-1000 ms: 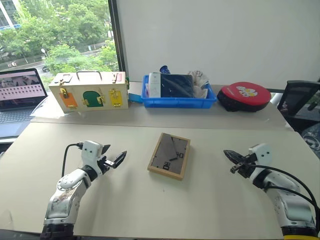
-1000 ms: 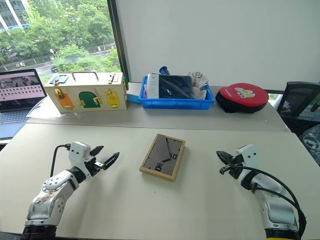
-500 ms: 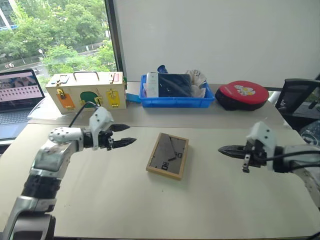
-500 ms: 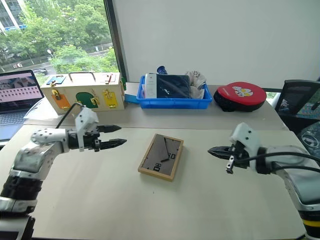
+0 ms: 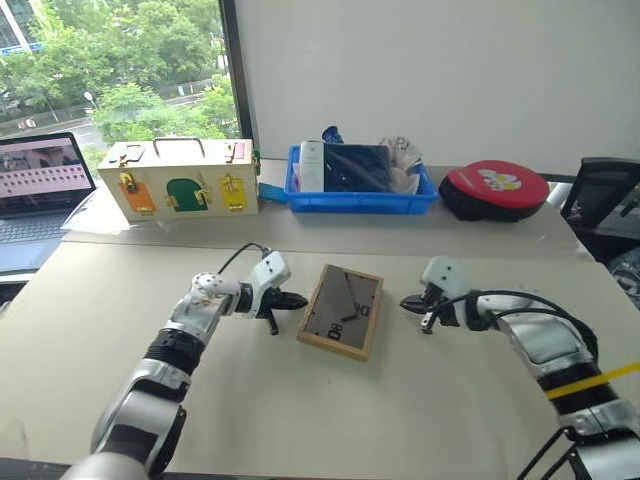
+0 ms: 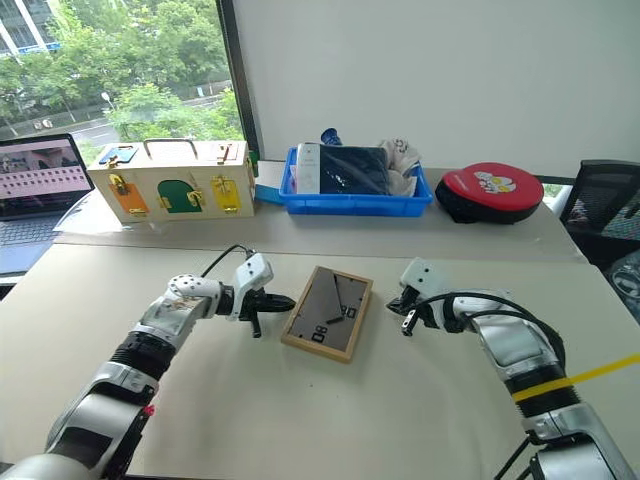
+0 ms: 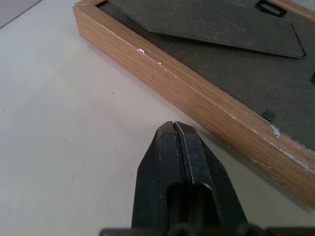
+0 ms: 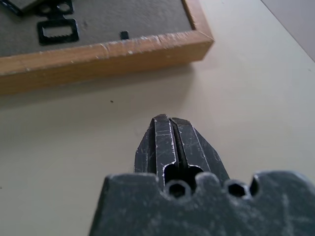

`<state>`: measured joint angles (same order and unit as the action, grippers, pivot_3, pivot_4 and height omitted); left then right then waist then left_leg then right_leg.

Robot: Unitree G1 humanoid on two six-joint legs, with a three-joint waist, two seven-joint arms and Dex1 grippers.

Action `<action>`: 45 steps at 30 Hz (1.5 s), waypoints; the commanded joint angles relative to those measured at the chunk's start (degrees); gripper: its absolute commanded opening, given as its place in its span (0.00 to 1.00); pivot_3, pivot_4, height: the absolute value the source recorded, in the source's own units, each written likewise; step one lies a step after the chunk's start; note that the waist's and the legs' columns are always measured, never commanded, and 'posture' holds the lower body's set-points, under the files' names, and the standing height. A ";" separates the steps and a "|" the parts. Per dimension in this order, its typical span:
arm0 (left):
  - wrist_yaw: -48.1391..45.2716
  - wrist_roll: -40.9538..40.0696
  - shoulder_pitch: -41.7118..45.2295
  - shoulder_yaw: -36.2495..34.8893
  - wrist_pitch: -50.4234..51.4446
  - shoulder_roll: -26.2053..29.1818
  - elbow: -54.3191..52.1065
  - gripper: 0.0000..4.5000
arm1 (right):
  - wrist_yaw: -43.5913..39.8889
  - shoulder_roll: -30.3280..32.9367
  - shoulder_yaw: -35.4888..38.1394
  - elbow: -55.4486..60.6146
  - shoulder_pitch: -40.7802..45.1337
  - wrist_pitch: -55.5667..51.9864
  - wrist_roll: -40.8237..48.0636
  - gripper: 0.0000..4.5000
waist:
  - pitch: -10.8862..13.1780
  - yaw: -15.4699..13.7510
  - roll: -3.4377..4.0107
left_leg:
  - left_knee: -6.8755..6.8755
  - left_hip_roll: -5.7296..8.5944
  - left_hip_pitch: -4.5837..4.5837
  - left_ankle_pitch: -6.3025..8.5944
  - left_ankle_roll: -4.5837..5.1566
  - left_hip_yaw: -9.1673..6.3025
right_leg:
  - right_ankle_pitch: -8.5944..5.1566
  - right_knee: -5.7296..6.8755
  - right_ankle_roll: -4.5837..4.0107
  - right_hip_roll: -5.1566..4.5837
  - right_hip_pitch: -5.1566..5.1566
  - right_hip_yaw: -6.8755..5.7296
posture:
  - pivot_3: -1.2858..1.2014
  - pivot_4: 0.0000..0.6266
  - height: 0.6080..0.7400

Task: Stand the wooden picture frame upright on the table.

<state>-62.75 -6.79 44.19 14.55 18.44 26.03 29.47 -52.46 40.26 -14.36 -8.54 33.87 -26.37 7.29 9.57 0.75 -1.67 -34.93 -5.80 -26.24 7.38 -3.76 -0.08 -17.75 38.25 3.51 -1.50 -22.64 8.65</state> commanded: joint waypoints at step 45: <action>-6.52 -20.24 -10.99 -20.27 33.61 14.04 -17.65 0.44 | -9.38 3.83 16.53 13.17 -9.11 2.49 8.41 0.61 | -0.21 1.79 0.25 | 0.06 -0.01 0.66 0.00 -0.02 -0.03 | -0.18 0.49 -0.04 0.03 0.37 0.01 | 0.52 0.24 0.89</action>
<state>-70.51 -23.05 33.25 -2.82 47.68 40.09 16.32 -61.02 43.39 -0.15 1.86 25.43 -25.72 13.60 9.37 2.54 -1.42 -34.88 -5.80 -25.59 7.38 -3.79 -0.11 -17.93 38.73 3.47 -1.47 -22.28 8.65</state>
